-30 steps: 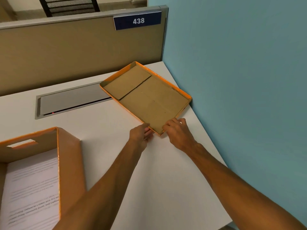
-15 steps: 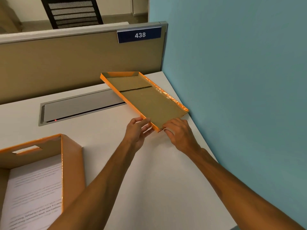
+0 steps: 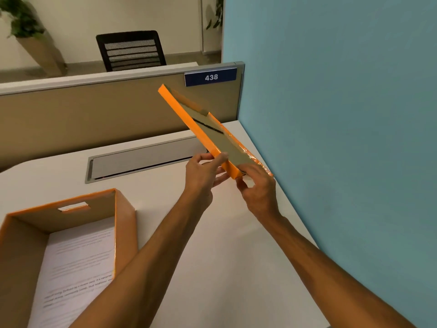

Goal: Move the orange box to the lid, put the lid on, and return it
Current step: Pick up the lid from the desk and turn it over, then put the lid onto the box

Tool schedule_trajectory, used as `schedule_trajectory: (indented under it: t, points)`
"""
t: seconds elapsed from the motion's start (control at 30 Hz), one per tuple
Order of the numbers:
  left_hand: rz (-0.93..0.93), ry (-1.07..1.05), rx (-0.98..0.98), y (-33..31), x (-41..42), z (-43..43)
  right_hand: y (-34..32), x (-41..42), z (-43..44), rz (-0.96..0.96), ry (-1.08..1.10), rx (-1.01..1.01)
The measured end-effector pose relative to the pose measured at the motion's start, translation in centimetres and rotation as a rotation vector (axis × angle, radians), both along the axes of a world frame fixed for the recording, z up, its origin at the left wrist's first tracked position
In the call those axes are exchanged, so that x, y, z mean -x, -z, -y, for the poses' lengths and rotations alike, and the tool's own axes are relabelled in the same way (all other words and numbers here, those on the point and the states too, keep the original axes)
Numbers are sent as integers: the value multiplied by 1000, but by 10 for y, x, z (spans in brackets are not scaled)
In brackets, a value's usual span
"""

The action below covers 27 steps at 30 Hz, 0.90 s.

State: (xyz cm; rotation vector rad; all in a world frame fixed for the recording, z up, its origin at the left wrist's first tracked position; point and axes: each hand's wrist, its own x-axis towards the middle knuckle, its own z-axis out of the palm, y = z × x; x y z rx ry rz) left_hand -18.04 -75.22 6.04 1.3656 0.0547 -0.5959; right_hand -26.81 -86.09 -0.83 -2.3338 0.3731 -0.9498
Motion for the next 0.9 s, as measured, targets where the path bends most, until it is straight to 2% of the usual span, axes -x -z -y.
schedule_trajectory:
  t: [0.1, 0.27, 0.33, 0.43, 0.57, 0.73, 0.9]
  points:
    - [105, 4, -29, -22, 15, -3, -21, 11, -16, 116, 51, -100]
    - [245, 94, -68, -32, 41, -18, -53, 38, -32, 233, 146, -543]
    - [187, 84, -122, -18, 50, -31, -60, 54, -33, 293, 108, -727]
    - [-21, 121, -206, 12, 69, -58, -67, 79, -35, 405, -14, -1016]
    - [-174, 140, -188, 37, 98, -93, -70, 104, -42, 465, -98, -1302]
    - [-194, 90, -96, 36, 119, -122, -73, 126, -55, 440, -147, -1459]
    - [-137, -2, -109, 28, 122, -153, -82, 135, -67, 366, -205, -1463]
